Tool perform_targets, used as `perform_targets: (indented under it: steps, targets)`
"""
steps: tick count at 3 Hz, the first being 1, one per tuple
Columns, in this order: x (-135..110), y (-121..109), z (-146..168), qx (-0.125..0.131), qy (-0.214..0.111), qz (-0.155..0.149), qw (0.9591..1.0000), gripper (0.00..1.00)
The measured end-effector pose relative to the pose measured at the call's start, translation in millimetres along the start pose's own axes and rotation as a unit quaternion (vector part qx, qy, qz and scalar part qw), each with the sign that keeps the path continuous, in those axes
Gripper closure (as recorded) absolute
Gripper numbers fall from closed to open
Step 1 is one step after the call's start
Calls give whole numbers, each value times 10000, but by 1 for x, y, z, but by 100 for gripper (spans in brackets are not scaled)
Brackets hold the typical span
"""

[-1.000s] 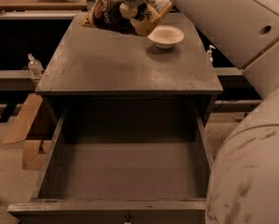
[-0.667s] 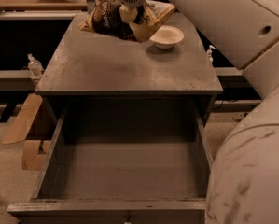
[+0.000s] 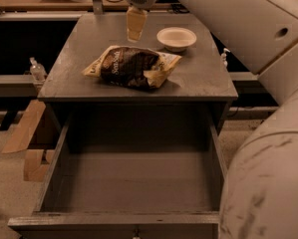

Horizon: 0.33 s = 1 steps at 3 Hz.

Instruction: Pick brown chip bag from top drawer and place on counter

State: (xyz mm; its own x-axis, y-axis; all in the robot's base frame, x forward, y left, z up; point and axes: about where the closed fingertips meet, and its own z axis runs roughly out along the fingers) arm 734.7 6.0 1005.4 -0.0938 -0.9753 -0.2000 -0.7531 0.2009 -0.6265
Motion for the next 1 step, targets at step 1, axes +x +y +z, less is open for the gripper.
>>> perform_targets:
  steps: [1]
  targets:
    - [0,0,1,-4,3,-2,10000,0]
